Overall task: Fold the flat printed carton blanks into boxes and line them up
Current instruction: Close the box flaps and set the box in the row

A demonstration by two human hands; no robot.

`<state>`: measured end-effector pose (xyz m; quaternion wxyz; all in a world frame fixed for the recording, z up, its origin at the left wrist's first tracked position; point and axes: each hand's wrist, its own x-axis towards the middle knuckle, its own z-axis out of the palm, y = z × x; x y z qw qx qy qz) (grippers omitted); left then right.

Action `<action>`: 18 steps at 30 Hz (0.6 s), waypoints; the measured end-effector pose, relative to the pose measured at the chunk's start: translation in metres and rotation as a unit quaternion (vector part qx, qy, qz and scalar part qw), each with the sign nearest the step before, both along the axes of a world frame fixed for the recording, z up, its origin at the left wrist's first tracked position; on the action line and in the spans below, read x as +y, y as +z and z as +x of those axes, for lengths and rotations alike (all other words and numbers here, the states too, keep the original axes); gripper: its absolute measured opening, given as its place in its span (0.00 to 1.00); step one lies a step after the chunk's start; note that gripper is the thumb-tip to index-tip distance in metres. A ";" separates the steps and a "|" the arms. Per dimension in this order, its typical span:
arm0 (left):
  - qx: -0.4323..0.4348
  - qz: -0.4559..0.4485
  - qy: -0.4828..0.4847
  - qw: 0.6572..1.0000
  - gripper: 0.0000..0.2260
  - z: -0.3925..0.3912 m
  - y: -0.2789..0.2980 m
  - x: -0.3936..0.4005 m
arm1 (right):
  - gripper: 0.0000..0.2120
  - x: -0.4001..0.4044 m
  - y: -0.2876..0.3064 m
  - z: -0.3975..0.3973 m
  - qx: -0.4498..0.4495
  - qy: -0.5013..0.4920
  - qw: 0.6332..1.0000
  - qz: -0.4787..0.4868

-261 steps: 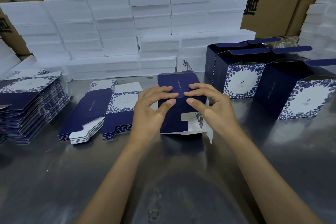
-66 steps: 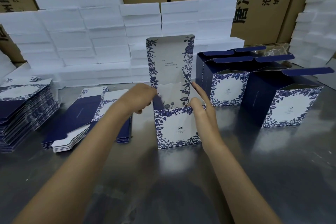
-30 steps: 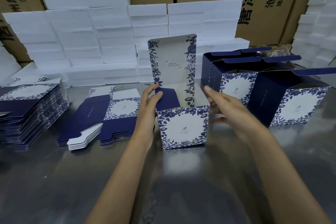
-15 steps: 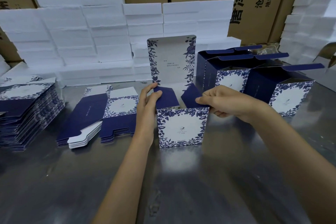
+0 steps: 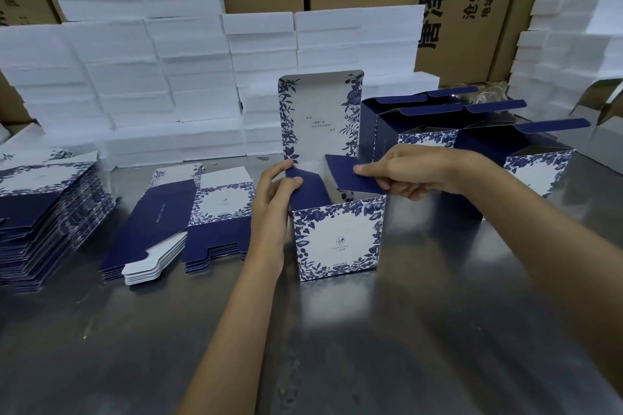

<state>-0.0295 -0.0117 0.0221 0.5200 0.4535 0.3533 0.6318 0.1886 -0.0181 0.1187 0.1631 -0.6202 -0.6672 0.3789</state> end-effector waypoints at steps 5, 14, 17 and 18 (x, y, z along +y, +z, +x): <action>0.005 -0.004 -0.005 1.000 0.16 -0.001 -0.002 0.002 | 0.24 0.005 -0.016 -0.001 0.050 -0.003 0.998 0.035; 0.015 -0.003 -0.003 1.000 0.17 -0.003 0.001 0.001 | 0.23 0.017 -0.021 -0.006 0.064 -0.038 0.993 0.096; -0.003 -0.001 0.011 1.000 0.14 -0.001 0.003 -0.001 | 0.23 0.017 -0.017 -0.001 0.047 -0.028 0.995 0.084; -0.017 0.002 0.013 1.000 0.14 -0.001 0.004 -0.002 | 0.23 0.017 -0.016 0.000 0.045 -0.037 0.995 0.085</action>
